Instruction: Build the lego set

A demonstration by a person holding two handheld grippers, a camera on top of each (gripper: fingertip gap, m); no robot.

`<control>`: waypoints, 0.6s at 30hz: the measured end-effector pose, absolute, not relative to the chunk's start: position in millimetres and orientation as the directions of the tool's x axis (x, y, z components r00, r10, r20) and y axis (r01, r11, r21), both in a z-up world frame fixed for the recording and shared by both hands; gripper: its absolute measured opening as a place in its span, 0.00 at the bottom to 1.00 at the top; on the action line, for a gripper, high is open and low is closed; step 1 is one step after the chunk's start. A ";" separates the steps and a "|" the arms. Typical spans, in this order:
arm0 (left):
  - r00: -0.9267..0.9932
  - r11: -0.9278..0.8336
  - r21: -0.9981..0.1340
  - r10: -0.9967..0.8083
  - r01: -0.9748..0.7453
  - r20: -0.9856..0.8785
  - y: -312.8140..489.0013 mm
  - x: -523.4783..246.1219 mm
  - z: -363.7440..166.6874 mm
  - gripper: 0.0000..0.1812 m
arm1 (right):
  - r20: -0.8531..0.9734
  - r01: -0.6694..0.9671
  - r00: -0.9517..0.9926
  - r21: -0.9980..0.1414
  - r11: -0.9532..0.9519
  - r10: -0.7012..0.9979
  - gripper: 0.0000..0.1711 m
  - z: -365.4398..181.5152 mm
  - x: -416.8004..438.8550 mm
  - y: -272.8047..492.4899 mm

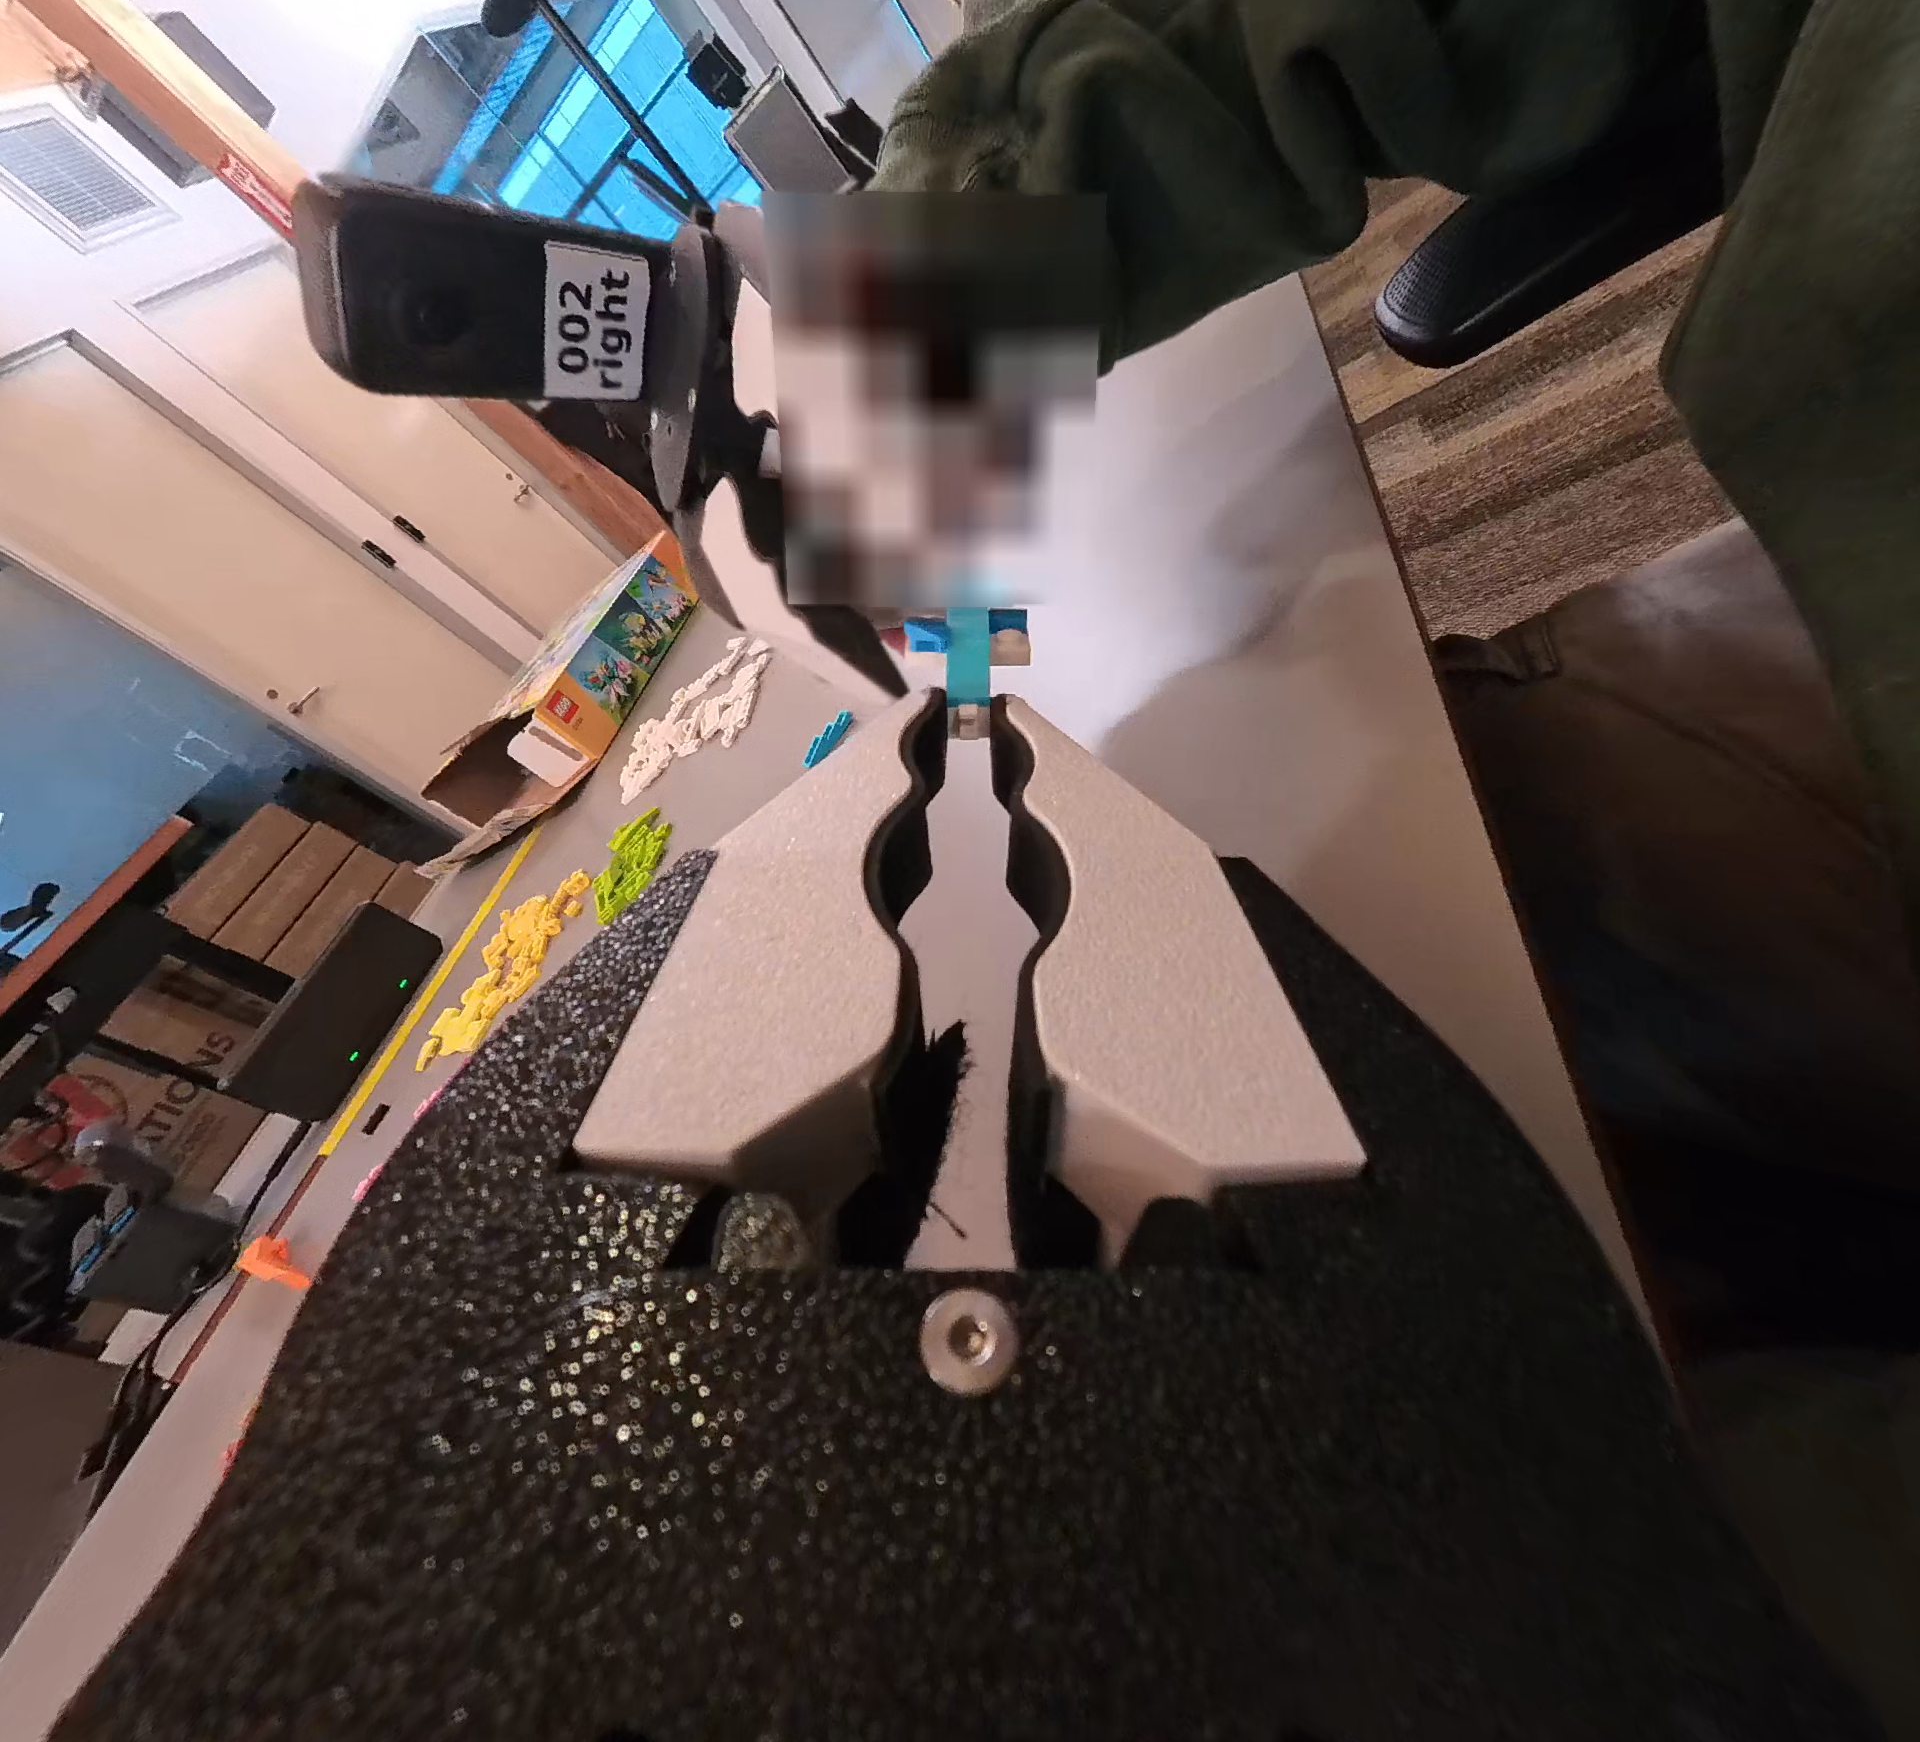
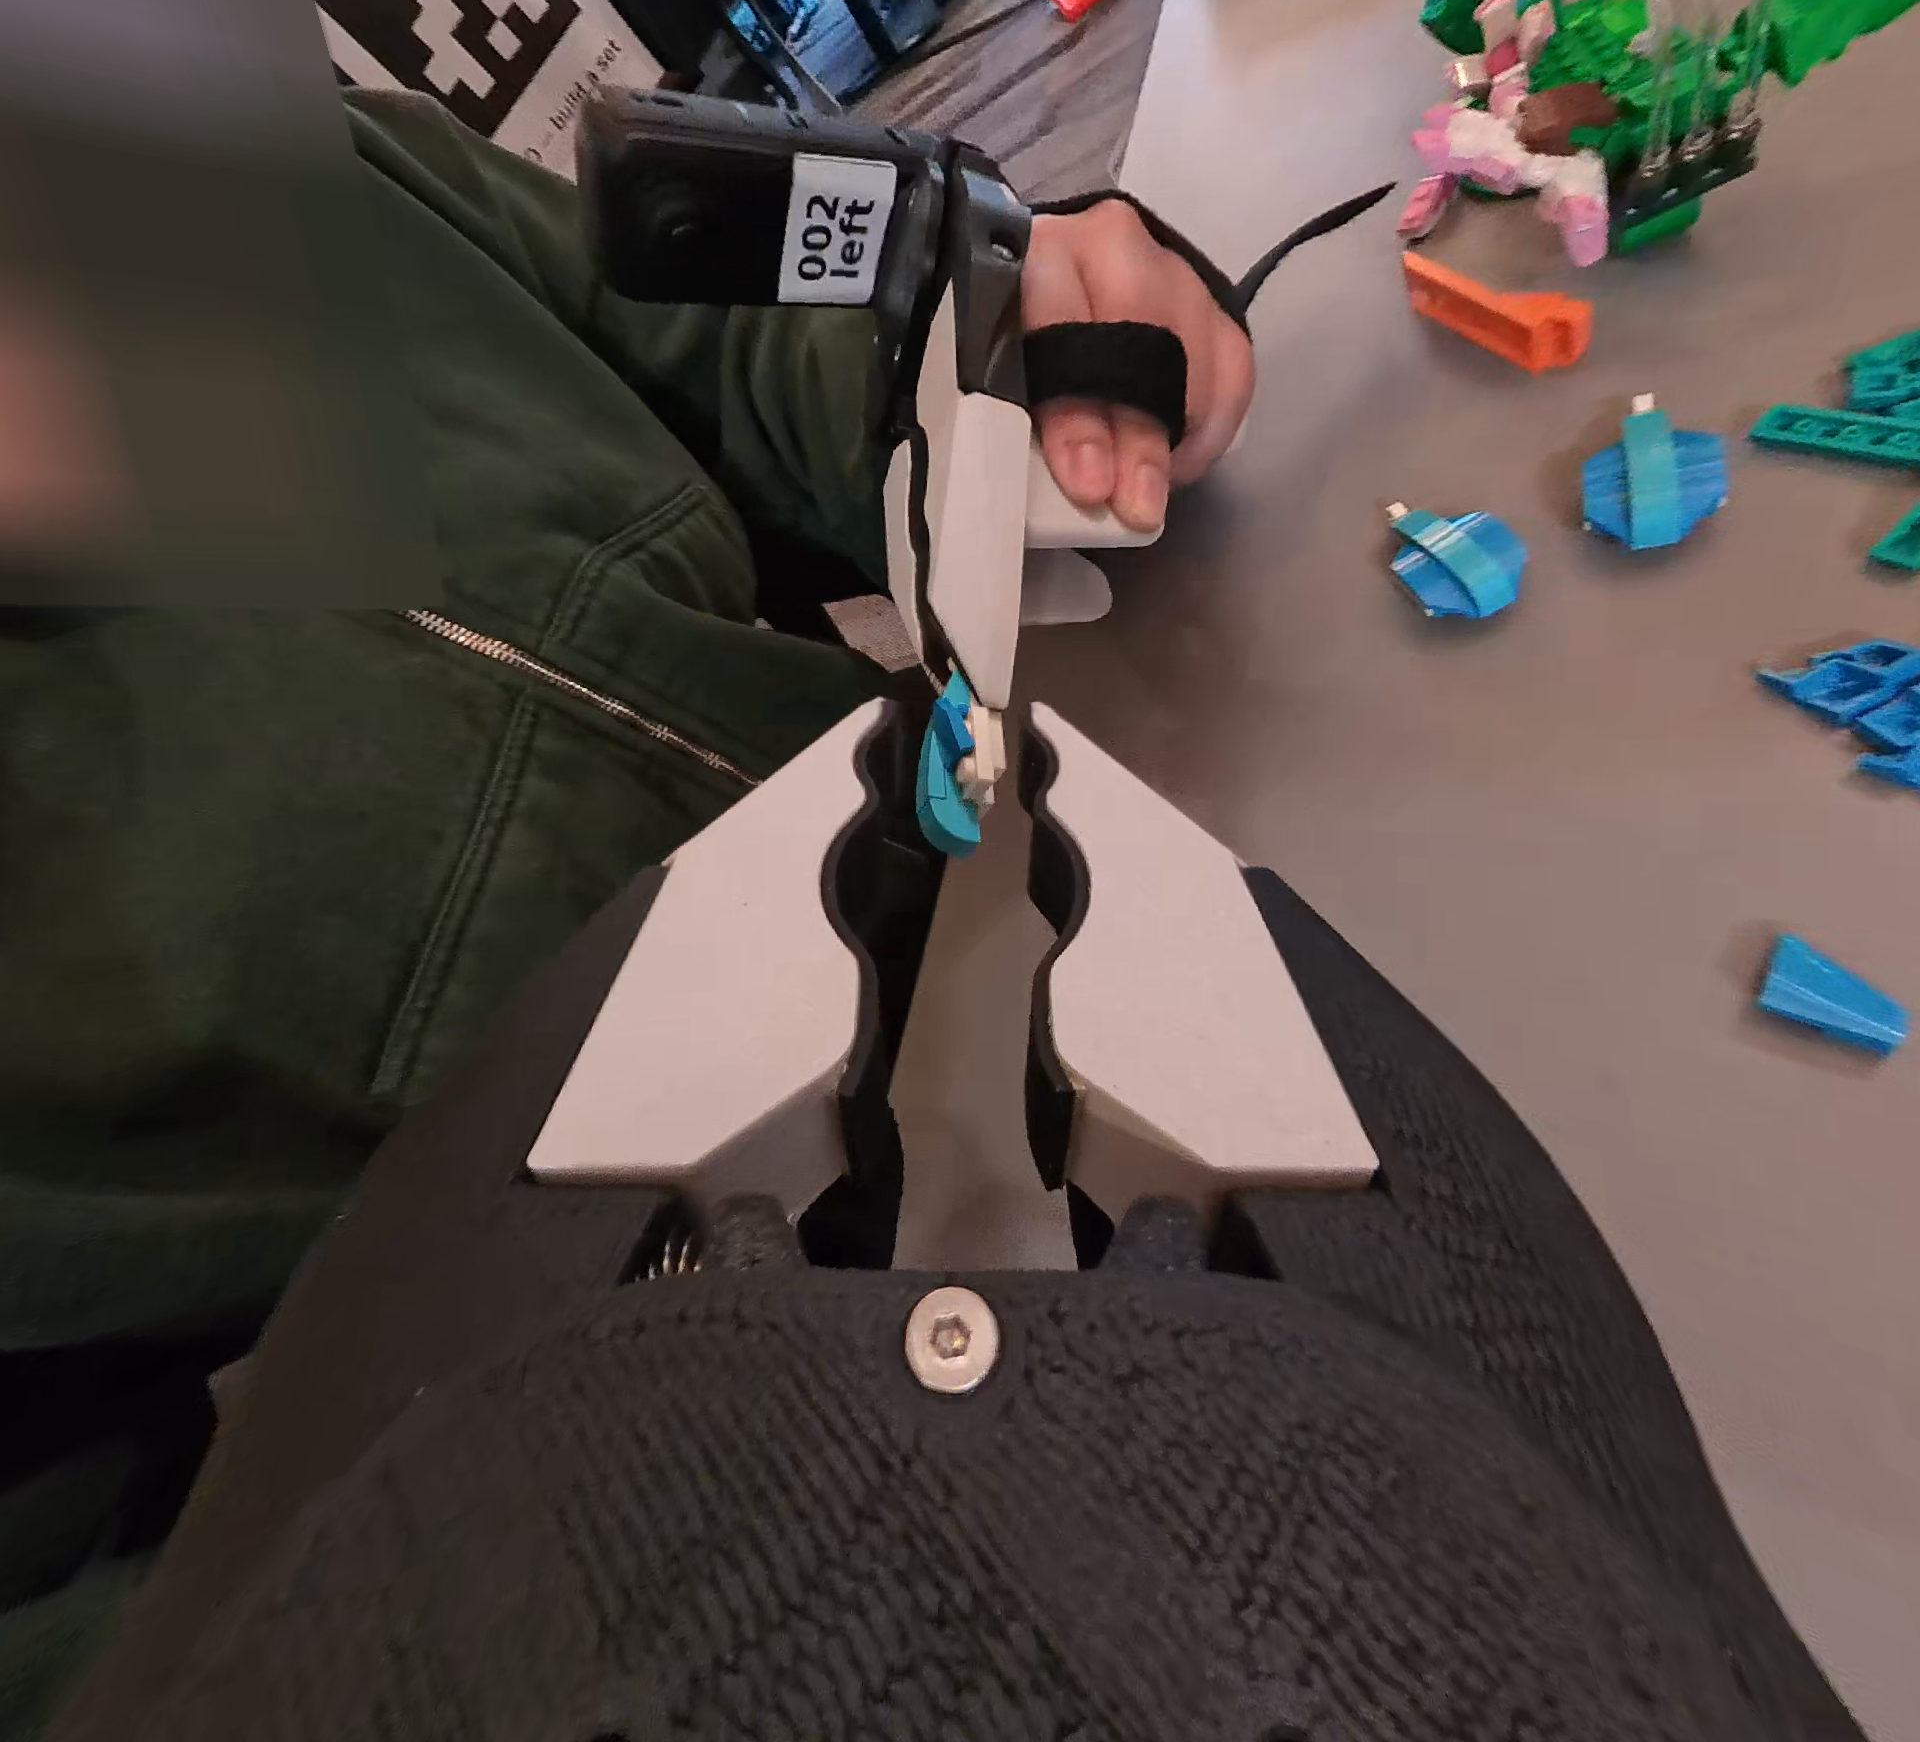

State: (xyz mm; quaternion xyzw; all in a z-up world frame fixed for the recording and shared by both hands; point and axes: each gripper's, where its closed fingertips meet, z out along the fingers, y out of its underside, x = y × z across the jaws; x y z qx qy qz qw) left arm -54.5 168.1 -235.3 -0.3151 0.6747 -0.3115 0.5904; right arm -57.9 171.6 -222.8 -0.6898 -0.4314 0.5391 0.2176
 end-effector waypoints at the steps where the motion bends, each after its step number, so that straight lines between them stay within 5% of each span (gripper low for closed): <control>1: -0.101 0.609 -0.791 -0.792 -0.056 -0.602 168.3 -54.5 -234.7 0.03 | -0.564 0.359 0.039 -0.763 -0.538 0.825 0.11 -222.9 -58.1 170.4; 8: -0.079 0.662 -0.748 -0.749 -0.049 -0.658 167.4 -55.6 -227.4 0.03 | -0.597 0.308 -0.007 -0.765 -0.566 0.802 0.05 -217.3 -59.9 167.5; 18: -0.050 0.843 -0.524 -0.533 -0.125 -0.845 167.4 -55.1 -221.7 0.03 | -0.508 0.264 0.008 -0.830 -0.492 0.862 0.04 -210.6 -61.1 164.1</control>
